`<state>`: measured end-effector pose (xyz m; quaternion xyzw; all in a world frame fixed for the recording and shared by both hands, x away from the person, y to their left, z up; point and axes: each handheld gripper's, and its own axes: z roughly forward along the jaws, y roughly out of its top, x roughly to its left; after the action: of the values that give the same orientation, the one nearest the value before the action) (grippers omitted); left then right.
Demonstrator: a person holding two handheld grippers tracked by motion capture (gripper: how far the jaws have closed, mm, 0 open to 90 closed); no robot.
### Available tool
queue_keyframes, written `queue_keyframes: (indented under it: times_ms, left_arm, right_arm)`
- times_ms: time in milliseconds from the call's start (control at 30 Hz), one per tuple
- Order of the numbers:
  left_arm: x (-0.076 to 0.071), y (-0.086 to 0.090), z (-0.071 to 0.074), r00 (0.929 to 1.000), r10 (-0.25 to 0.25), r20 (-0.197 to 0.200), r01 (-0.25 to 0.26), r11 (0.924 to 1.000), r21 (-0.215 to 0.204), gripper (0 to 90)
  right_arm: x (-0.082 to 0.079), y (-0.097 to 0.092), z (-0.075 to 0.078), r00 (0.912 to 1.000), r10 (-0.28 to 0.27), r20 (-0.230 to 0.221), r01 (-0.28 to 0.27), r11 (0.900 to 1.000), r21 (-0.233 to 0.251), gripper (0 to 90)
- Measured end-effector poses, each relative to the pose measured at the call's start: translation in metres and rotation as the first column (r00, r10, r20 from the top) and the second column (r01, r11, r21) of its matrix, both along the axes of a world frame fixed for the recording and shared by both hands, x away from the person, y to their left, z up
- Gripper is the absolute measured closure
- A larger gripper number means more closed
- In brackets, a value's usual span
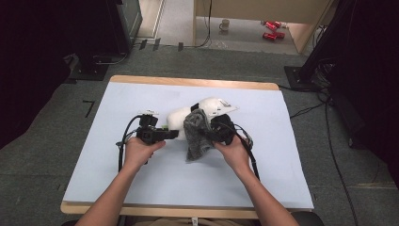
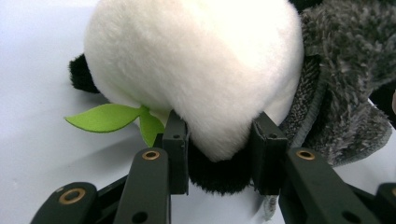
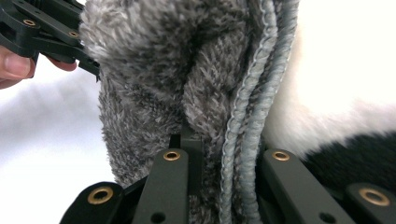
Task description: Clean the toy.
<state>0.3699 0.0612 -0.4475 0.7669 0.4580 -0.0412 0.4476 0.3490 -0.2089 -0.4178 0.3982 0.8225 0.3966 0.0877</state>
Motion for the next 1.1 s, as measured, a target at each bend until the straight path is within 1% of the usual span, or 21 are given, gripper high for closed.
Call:
queue_keyframes:
  times_ms: [33, 100, 200, 267, 367, 467, 567, 633, 700, 800, 867, 933, 967, 1100]
  left_arm:
    - [0.0, 0.0, 0.0, 1.0, -0.001, 0.001, 0.001, 1.0, 0.001, 65.0]
    - [0.0, 0.0, 0.0, 1.0, -0.003, 0.003, 0.003, 1.0, 0.001, 64.9]
    - [-0.001, 0.0, 0.0, 1.0, -0.003, 0.004, 0.003, 1.0, 0.002, 64.9]
    - [0.0, 0.0, 0.001, 1.0, -0.007, 0.001, 0.007, 1.0, 0.002, 64.9]
    - [0.001, 0.0, 0.001, 1.0, -0.009, -0.002, 0.009, 1.0, -0.002, 64.8]
    - [0.001, -0.001, 0.002, 0.9999, -0.006, -0.009, 0.006, 1.0, -0.008, 64.8]
    - [0.004, 0.0, 0.003, 0.9999, -0.005, -0.016, 0.004, 0.9998, -0.017, 64.9]
    - [0.005, 0.0, 0.004, 0.9998, 0.0, -0.021, 0.0, 0.9997, -0.025, 64.9]
    - [0.007, 0.0, 0.004, 0.9998, -0.003, -0.021, 0.003, 0.9997, -0.026, 65.0]
    - [0.009, 0.0, 0.005, 0.9996, 0.002, -0.027, -0.003, 0.9995, -0.033, 65.0]
    - [0.01, 0.0, 0.006, 0.9993, 0.007, -0.037, -0.009, 0.9991, -0.042, 65.0]
    - [0.012, -0.001, 0.006, 0.999, 0.006, -0.043, -0.009, 0.9984, -0.056, 65.0]
    - [0.012, -0.002, 0.006, 0.9992, 0.005, -0.039, -0.008, 0.9985, -0.054, 65.1]
    - [0.014, -0.004, 0.006, 0.9993, 0.009, -0.037, -0.011, 0.9983, -0.057, 65.1]
  right_arm:
    - [0.001, -0.001, 0.001, 1.0, 0.002, 0.002, -0.002, 1.0, 0.0, 78.6]
    - [0.001, -0.004, 0.002, 0.9999, -0.004, -0.009, 0.004, 1.0, 0.004, 78.6]
    - [0.0, -0.009, 0.003, 1.0, -0.003, -0.007, 0.003, 1.0, -0.002, 78.6]
    - [0.0, -0.013, 0.003, 1.0, -0.008, -0.003, 0.008, 0.9999, -0.006, 78.6]
    - [-0.001, -0.019, 0.005, 0.9998, -0.02, -0.009, 0.02, 0.9998, 0.001, 78.6]
    - [-0.001, -0.024, 0.005, 0.9995, -0.031, -0.005, 0.031, 0.9995, 0.004, 78.6]
    - [0.0, -0.033, 0.007, 0.9984, -0.056, 0.002, 0.056, 0.9984, 0.011, 78.5]
    - [0.0, -0.042, 0.008, 0.9969, -0.079, -0.002, 0.079, 0.9966, 0.022, 78.4]
    - [0.001, -0.052, 0.008, 0.994, -0.109, -0.001, 0.109, 0.9936, 0.029, 78.3]
    - [0.002, -0.066, 0.007, 0.9875, -0.157, -0.007, 0.158, 0.9868, 0.038, 78.2]
    - [0.003, -0.075, 0.005, 0.9818, -0.19, -0.01, 0.19, 0.9812, 0.035, 78.1]
    - [0.004, -0.081, 0.003, 0.9784, -0.207, -0.005, 0.207, 0.9781, 0.024, 78.0]
    - [0.005, -0.084, 0.002, 0.9763, -0.217, -0.005, 0.217, 0.9761, 0.019, 78.0]
    - [0.005, -0.097, 0.0, 0.9632, -0.269, -0.008, 0.269, 0.9632, -0.004, 78.0]
